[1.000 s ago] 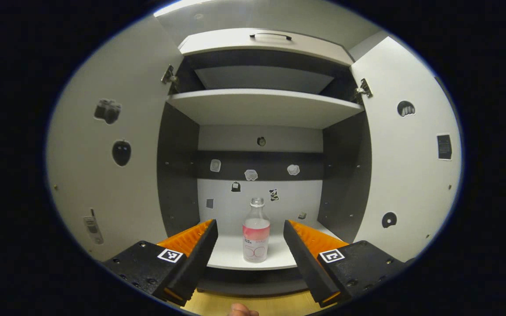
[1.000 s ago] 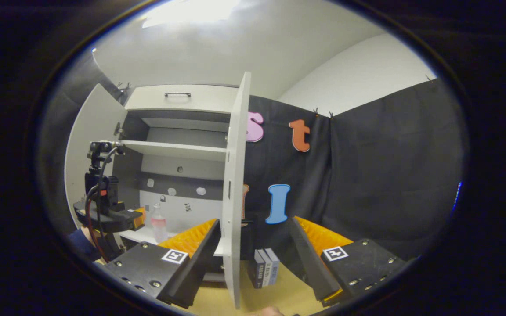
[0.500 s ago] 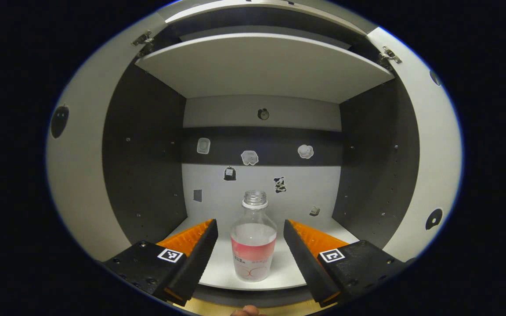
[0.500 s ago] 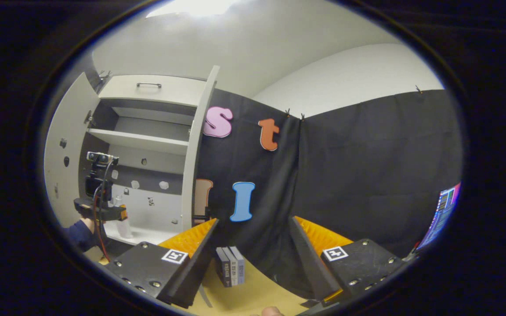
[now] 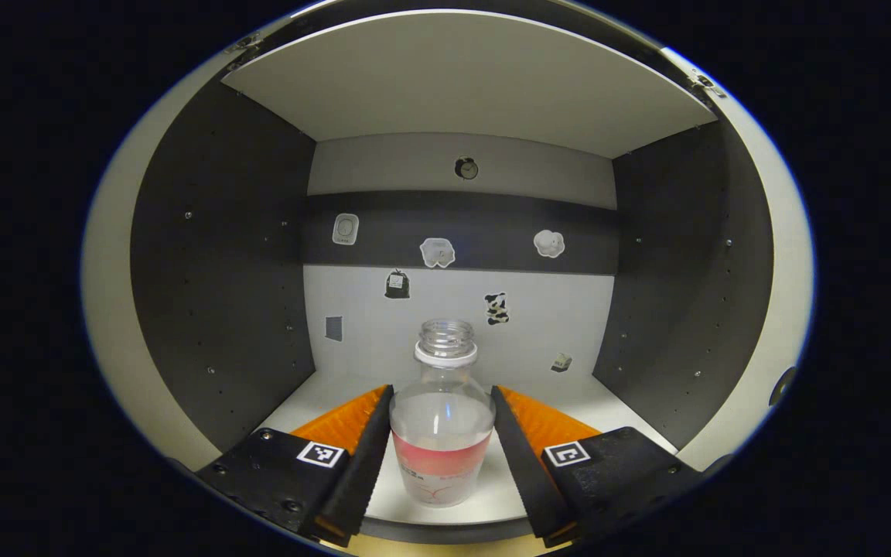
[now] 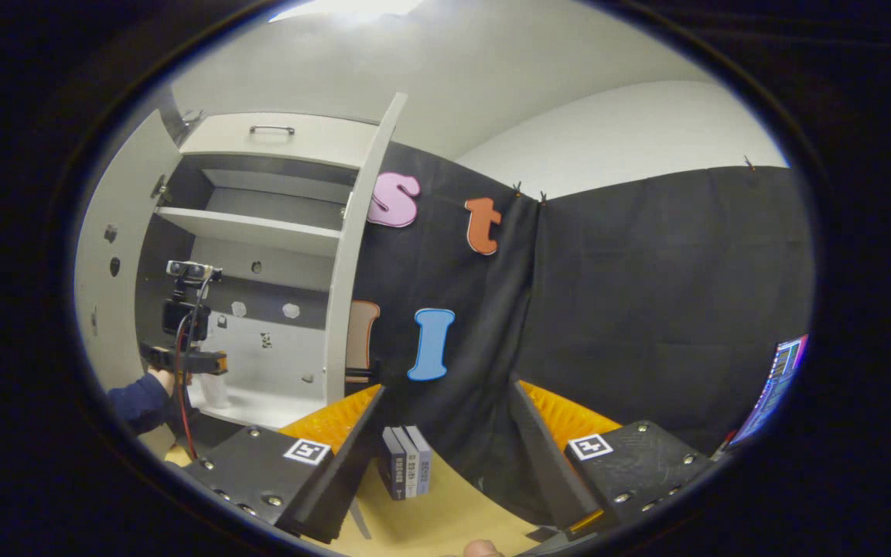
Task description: Grasp the bottle in the cabinet with the left hand and place it on the coaster, then close the right door with the right hand and the left door with the left hand.
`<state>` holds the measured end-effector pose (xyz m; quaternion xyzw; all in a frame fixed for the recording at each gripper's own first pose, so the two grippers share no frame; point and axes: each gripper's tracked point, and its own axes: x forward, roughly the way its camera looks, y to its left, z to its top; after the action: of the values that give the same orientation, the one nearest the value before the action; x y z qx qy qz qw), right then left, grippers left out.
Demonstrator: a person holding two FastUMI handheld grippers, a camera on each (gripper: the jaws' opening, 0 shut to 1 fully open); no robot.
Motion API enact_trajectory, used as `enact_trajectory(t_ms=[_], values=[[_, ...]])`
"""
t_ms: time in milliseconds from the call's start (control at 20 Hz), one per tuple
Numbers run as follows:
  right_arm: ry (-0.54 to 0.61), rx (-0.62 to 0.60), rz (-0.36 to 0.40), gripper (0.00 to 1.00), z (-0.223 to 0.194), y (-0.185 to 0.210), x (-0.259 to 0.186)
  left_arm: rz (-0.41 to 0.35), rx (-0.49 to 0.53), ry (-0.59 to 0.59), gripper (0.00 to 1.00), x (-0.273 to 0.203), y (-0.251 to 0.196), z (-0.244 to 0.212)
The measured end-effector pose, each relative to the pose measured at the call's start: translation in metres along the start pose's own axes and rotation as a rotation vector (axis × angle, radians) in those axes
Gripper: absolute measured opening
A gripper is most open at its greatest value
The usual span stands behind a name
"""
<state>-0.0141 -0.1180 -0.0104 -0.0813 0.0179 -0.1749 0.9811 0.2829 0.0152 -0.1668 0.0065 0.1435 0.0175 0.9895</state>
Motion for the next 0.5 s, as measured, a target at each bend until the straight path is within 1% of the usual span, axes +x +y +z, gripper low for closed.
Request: enact_trajectory(t_ms=[150,400,500], values=[[-0.009,0.007,0.023,0.96,0.002,0.003,0.0,-0.06,-0.032,-0.006,0.79,-0.019,-0.008,0.001],[-0.028,0.034,0.076,0.96,0.008,0.007,-0.004,-0.225,-0.061,-0.049,0.78,-0.08,-0.028,0.008],[-0.035,0.046,0.103,0.96,0.01,0.01,-0.008,-0.275,-0.066,-0.042,0.78,-0.104,-0.031,0.004]])
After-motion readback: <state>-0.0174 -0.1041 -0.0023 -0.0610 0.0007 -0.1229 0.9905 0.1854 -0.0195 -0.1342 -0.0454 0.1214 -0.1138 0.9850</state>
